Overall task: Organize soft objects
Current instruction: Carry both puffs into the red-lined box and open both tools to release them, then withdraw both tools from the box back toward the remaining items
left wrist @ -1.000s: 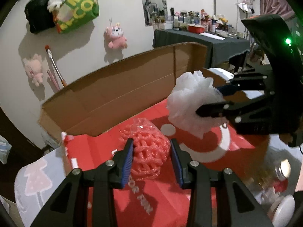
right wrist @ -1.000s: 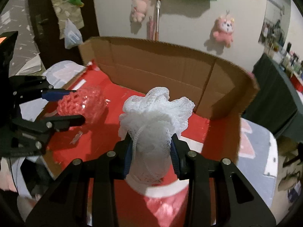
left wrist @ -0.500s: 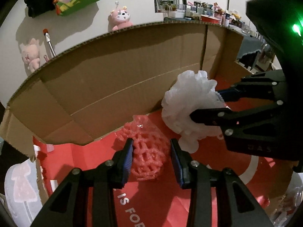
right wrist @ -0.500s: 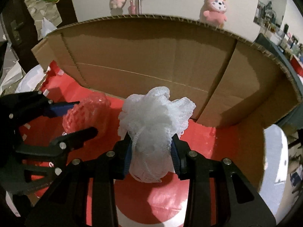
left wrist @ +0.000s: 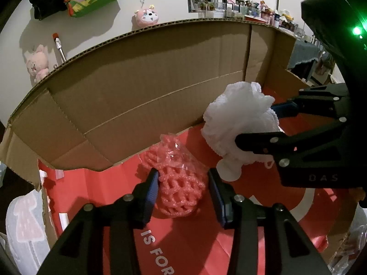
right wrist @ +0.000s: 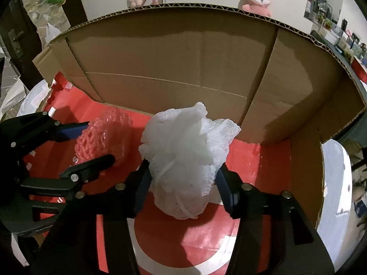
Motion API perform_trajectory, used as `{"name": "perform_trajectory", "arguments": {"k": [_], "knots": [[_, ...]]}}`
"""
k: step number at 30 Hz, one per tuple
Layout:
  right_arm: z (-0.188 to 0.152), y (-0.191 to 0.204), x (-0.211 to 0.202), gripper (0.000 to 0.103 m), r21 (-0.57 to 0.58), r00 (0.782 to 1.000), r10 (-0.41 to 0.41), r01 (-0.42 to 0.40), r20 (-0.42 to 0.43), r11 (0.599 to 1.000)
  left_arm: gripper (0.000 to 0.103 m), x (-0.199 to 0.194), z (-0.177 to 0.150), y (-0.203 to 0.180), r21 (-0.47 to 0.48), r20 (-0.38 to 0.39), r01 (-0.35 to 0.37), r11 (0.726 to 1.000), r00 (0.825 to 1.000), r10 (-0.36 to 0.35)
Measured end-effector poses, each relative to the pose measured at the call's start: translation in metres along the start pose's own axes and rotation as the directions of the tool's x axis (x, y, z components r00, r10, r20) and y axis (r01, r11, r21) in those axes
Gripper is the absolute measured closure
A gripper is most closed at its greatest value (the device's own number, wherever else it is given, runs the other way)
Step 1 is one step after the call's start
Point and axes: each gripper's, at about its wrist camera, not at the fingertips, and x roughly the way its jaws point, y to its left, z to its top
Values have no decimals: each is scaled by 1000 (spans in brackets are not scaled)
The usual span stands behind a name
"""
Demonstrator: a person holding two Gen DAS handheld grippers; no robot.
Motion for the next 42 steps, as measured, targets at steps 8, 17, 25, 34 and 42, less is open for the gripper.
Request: {"name": "perform_trajectory", "arguments": {"k": [8,17,25,34,42], "knots": [[-2,-4,-2,38,24,1000,7,-7,2,1000,44,-5,1,6,-17,4,1,1000,1000,-1],[-4,-12,-18,27,51,1000,-7,6,26,999,29,-17,-5,6,-34,24,-9,999,1000,10],[-14,-12,-56,24,69,997,-13,8,77,998,16,-56,-14,4,-76,96,-7,997,995,15],[-47,14,-138,14,31,979,-24,18,202,999,0,-146,-35,-13,-153,268,16,988,963,26],[-101,46,-220,11,-9,940,-18,23,342,1000,0,-226,-73,-39,-173,420,33,984,907,43]]}}
